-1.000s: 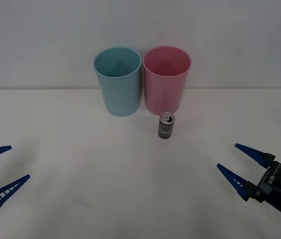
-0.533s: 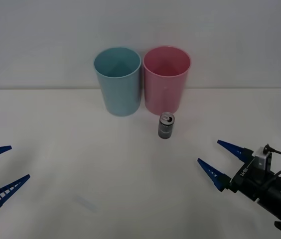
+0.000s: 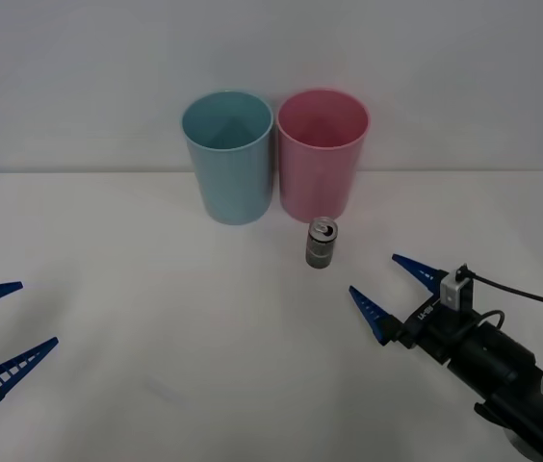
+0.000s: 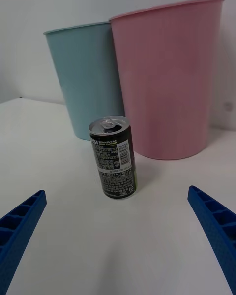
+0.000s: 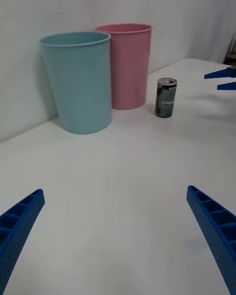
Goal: Grasp the object on the table and drop it into the matching bin: aluminum can to the light blue bin, PET bottle to the pink bin.
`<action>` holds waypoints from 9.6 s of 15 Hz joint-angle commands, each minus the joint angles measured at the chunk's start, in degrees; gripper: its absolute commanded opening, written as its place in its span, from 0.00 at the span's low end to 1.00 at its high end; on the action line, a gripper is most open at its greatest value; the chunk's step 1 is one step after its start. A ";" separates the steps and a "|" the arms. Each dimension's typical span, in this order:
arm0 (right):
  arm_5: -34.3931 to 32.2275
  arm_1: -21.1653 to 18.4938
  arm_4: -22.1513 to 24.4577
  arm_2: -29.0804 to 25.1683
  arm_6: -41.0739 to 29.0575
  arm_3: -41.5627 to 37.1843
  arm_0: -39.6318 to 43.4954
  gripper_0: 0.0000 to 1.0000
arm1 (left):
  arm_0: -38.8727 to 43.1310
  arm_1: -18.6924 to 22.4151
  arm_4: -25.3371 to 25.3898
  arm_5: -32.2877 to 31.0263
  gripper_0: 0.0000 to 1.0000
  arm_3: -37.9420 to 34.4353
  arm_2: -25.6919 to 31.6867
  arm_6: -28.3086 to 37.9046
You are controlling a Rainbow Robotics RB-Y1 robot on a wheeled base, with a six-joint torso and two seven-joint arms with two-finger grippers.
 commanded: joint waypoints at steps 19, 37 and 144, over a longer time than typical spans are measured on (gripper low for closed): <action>10.28 9.81 9.07 -2.88 7.36 17.30 -16.51 1.00 | 0.00 0.00 0.00 0.00 1.00 0.00 0.00 0.00; 19.60 10.43 7.57 2.04 8.95 17.39 -17.83 0.03 | 0.00 0.00 0.00 0.00 1.00 0.00 0.00 0.00; 33.05 -37.47 -28.20 41.85 -4.68 -22.43 -21.61 1.00 | 0.00 0.00 0.00 0.00 1.00 0.00 0.00 0.00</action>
